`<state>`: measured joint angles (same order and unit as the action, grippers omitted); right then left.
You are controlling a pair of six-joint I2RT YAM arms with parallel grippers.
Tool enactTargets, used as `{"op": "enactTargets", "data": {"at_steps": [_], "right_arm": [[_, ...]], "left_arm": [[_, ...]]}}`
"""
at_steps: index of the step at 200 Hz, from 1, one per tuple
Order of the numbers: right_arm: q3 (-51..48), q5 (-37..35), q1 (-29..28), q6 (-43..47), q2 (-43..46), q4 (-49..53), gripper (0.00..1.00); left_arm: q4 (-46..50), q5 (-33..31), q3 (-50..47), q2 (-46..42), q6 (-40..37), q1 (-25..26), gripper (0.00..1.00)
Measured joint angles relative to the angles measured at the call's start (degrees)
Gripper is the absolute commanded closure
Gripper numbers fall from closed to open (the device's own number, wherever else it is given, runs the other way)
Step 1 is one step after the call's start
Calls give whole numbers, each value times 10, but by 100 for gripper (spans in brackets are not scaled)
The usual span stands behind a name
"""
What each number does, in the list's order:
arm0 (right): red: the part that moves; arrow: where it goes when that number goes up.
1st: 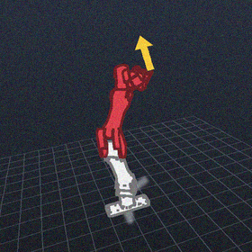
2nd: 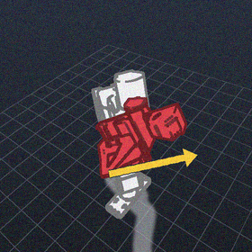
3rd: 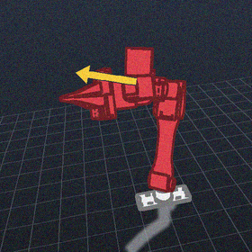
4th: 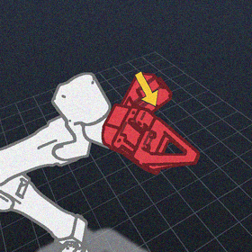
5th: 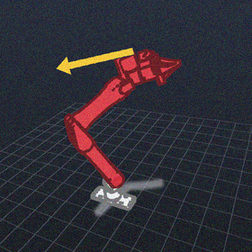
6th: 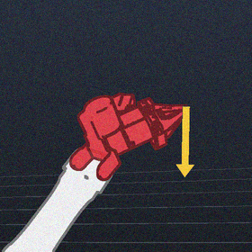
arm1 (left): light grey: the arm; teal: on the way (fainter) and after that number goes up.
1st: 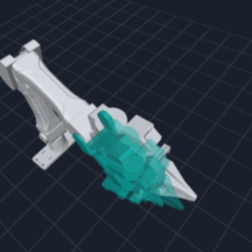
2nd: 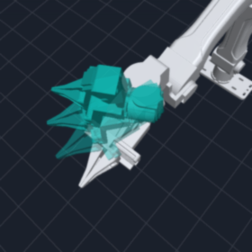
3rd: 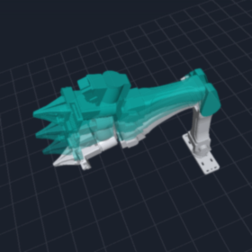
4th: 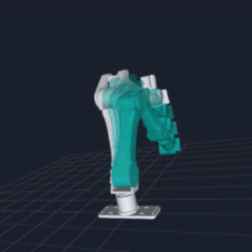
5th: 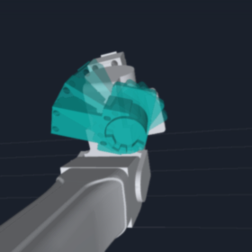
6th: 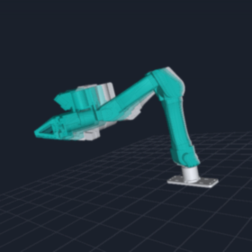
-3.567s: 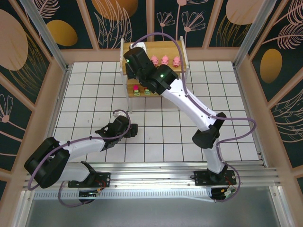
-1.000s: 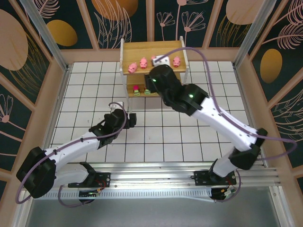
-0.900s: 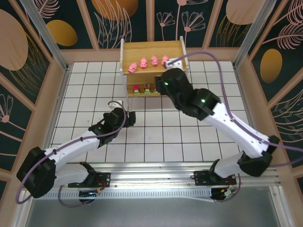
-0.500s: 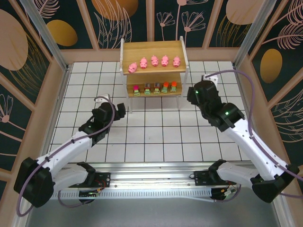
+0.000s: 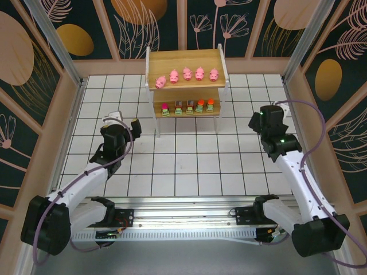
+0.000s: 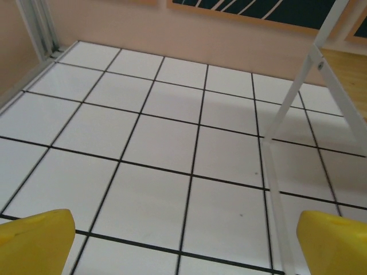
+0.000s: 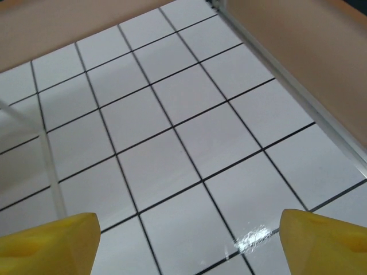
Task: Place and organize the plastic toys onto the shelf
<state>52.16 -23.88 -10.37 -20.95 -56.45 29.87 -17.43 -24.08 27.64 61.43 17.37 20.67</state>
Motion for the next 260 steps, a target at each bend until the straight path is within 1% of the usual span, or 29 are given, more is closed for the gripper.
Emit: {"op": "enactTargets", "data": {"at_steps": [31, 49, 81, 112, 128, 169, 219, 260], "right_arm": [[-59, 41, 81, 22, 0, -85, 14], [-107, 66, 104, 36, 1, -146, 14], [-192, 94, 107, 72, 11, -266, 13], [-261, 106, 107, 114, 27, -391, 13], [-285, 106, 107, 132, 26, -444, 13], [-308, 108, 107, 161, -12, -551, 13], [-342, 117, 107, 184, -94, -669, 13], [-376, 134, 107, 203, -154, -769, 13]], "left_arm": [[-72, -20, -9, 45, -44, -26, 1], [-112, -21, -9, 74, -60, -48, 1], [-186, -12, -17, 100, -83, -89, 1], [-254, 26, -32, 135, -84, -148, 1], [-266, 43, -29, 161, -89, -165, 1], [-279, 74, -26, 185, -112, -174, 1], [-369, 104, -80, 217, -125, -175, 1], [-444, 138, -115, 238, -129, -189, 1]]}}
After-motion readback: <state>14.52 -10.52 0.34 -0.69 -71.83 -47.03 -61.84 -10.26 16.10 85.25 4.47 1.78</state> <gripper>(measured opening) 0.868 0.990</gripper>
